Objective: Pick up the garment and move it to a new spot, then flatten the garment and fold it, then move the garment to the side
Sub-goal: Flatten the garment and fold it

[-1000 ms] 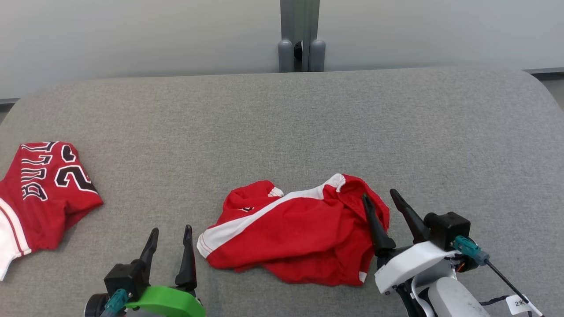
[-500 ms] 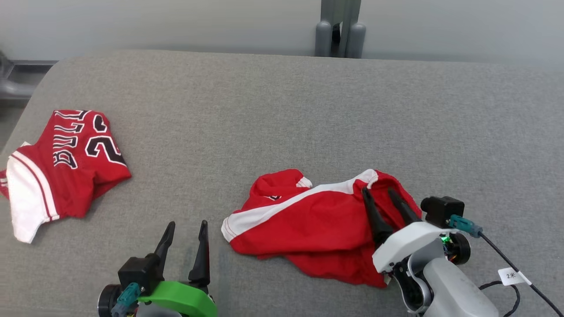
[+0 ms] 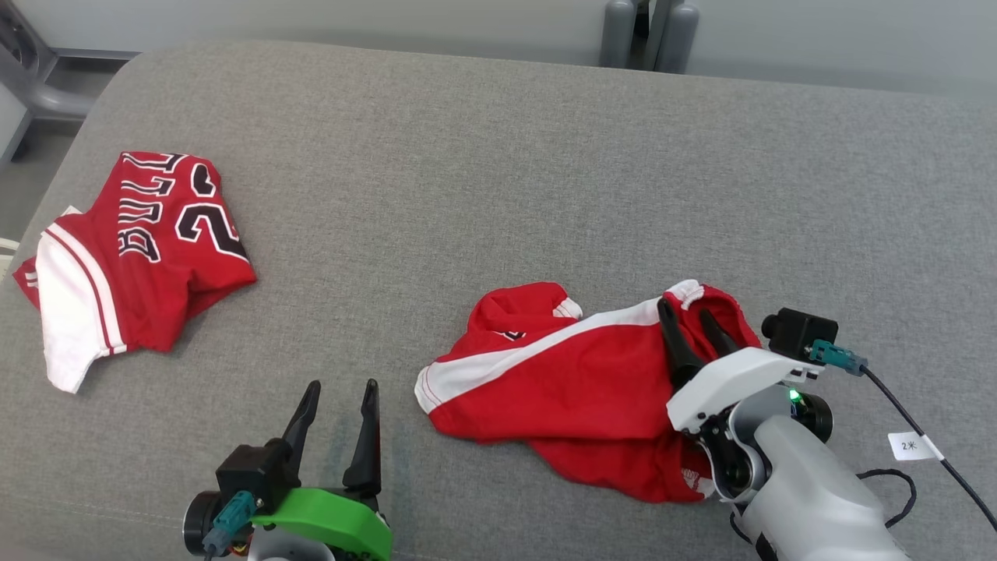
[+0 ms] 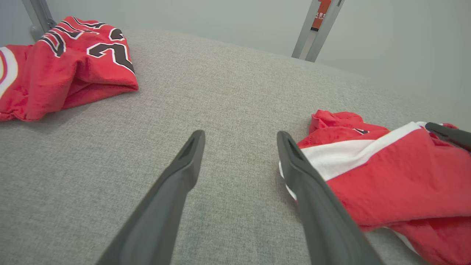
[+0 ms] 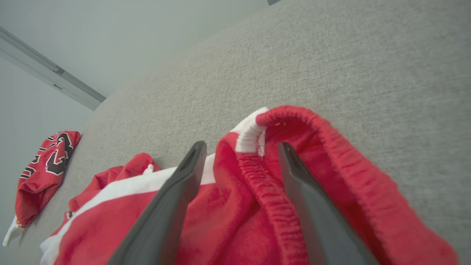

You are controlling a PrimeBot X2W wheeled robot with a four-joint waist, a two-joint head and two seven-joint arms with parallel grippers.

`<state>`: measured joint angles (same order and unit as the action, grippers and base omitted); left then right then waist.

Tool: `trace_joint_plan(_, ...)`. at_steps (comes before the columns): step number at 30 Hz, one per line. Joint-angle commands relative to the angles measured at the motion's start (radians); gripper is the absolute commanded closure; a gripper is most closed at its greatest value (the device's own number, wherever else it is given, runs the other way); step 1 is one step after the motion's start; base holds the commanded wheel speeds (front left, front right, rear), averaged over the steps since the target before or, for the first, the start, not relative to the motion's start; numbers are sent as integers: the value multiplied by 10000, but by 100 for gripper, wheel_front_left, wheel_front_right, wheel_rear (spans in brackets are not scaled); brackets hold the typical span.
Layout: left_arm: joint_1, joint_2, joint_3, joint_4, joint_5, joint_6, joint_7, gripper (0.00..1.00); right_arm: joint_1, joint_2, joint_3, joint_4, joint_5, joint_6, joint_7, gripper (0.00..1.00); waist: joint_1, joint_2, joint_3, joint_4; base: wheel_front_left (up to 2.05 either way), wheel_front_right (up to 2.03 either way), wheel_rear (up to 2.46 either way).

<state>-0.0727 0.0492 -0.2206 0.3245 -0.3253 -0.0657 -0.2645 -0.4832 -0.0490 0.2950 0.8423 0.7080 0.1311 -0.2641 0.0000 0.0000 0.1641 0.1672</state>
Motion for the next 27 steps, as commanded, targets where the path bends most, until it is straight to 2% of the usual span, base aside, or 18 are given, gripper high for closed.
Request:
trace_joint_plan(1, -178, 25, -11, -33, -120, 40, 1, 0, -230, -31, 83, 176, 239, -7, -3, 0, 0, 0, 11, 8, 0, 0, 0)
trace_joint_plan(15, -193, 26, -425, 84, -330, -4, 3, 0, -1779, -20, 851, 1897, 3726, -4, 689, 0, 0, 0, 113, 135, 0, 0, 0)
trace_joint_plan(27, -343, 26, -515, 218, -489, -58, 3, 0, -2778, -20, 1235, 3645, 4975, -15, 1244, 0, 0, 0, 321, 259, 0, 0, 0)
